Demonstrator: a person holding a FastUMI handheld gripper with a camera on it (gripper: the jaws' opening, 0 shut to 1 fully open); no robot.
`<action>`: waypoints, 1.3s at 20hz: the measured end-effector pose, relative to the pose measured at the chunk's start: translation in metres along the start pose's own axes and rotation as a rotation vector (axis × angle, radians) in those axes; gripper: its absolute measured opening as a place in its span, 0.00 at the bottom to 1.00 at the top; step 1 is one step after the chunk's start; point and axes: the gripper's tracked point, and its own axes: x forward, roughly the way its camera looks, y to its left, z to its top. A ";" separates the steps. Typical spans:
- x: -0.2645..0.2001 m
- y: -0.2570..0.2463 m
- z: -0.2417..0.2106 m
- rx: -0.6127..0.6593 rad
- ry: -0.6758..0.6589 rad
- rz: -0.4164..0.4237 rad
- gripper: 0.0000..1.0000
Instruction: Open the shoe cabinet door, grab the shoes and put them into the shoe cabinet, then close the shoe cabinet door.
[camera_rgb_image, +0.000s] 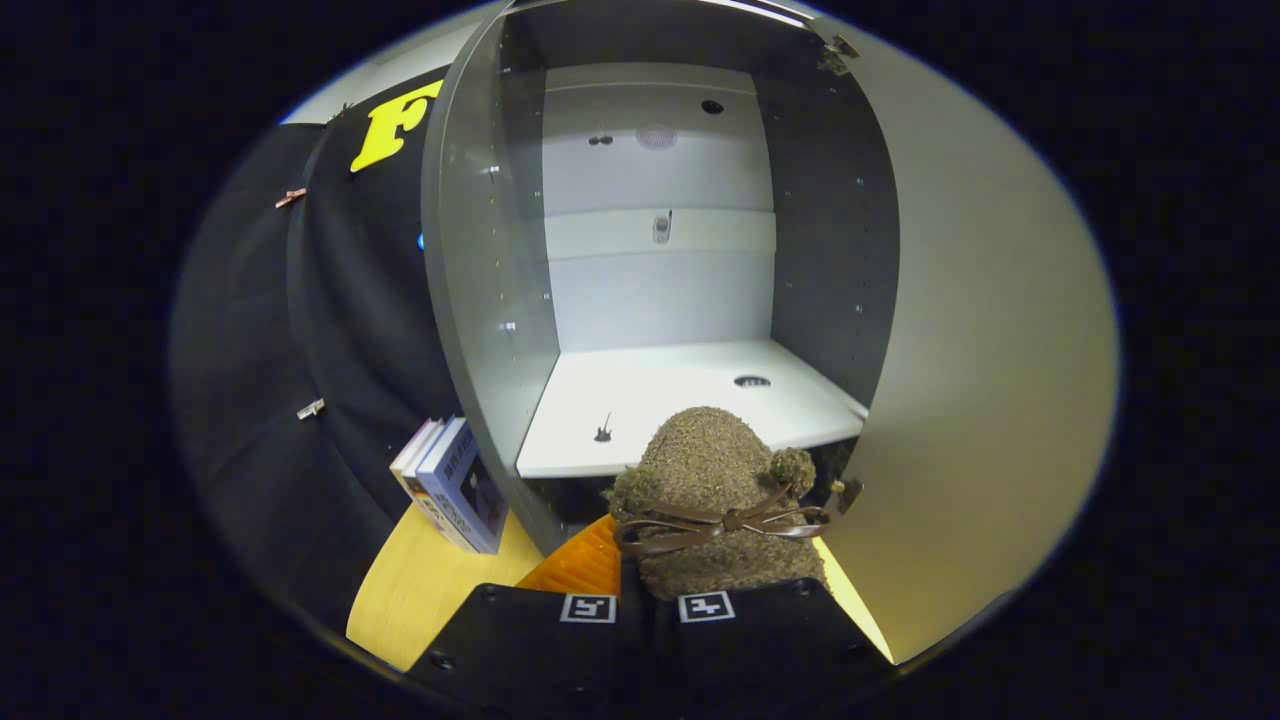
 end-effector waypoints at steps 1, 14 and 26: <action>0.005 0.000 0.008 -0.004 -0.007 -0.004 0.08; 0.116 0.005 0.105 -0.027 -0.048 -0.022 0.08; 0.248 -0.017 0.101 -0.004 0.070 -0.030 0.08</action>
